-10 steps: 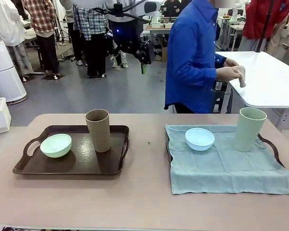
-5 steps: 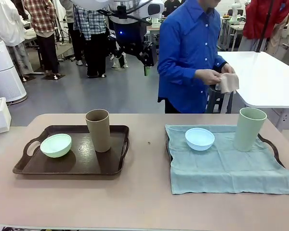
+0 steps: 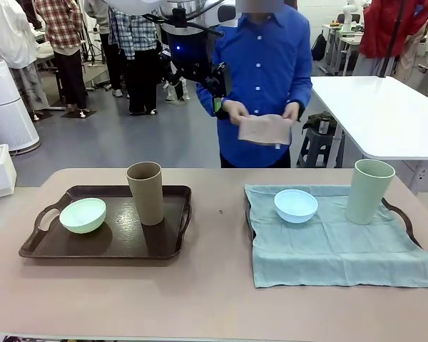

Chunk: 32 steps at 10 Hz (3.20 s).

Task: Set up a tray with a mat and arrange the tableware.
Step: Pick up the Picnic Bowl and Reusable plastic cup from the Handle tray in front of the human's position and hold them in the air.

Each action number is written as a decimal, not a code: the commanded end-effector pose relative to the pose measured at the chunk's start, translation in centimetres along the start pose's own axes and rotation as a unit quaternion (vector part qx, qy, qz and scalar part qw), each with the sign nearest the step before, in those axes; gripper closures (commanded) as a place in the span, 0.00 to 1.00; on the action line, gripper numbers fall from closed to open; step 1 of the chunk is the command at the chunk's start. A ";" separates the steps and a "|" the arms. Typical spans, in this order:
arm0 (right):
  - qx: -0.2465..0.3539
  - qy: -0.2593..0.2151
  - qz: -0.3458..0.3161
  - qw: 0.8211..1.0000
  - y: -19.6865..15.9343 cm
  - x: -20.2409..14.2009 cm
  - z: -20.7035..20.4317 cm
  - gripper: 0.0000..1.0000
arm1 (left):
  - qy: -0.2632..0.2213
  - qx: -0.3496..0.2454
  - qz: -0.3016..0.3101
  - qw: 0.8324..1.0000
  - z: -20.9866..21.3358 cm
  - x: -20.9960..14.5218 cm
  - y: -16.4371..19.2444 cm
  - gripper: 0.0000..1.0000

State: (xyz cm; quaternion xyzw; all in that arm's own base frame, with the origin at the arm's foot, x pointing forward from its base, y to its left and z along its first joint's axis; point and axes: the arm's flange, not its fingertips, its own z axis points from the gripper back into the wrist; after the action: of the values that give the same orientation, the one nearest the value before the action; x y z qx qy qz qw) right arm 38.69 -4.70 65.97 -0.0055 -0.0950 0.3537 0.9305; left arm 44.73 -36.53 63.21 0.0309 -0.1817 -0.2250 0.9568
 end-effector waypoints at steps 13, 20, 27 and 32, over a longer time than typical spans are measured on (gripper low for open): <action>0.214 -0.084 -0.062 0.971 -6.5 -3.5 -1.6 0.00 | 0.026 -0.333 0.240 0.911 -3.1 -12.6 29.5 0.00; 0.524 -0.156 -0.267 0.793 -11.2 -14.7 -5.4 0.00 | -0.126 -0.487 0.353 0.789 -6.0 -29.4 37.0 0.00; 0.509 -0.164 -0.380 0.754 -12.0 -21.8 -9.0 0.00 | -0.136 -0.507 0.399 0.752 -7.6 -31.8 36.7 0.00; 0.516 -0.145 -0.379 0.755 -11.2 -22.0 -9.2 0.00 | -0.091 -0.510 0.420 0.746 -7.1 -31.0 37.7 0.00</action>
State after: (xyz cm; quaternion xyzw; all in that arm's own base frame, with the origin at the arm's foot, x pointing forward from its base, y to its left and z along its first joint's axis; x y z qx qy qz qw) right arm 32.02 -27.33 54.13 0.5558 -0.0365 -0.0311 0.8299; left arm 36.53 9.91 50.77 -0.5557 -0.1518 0.1250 0.8078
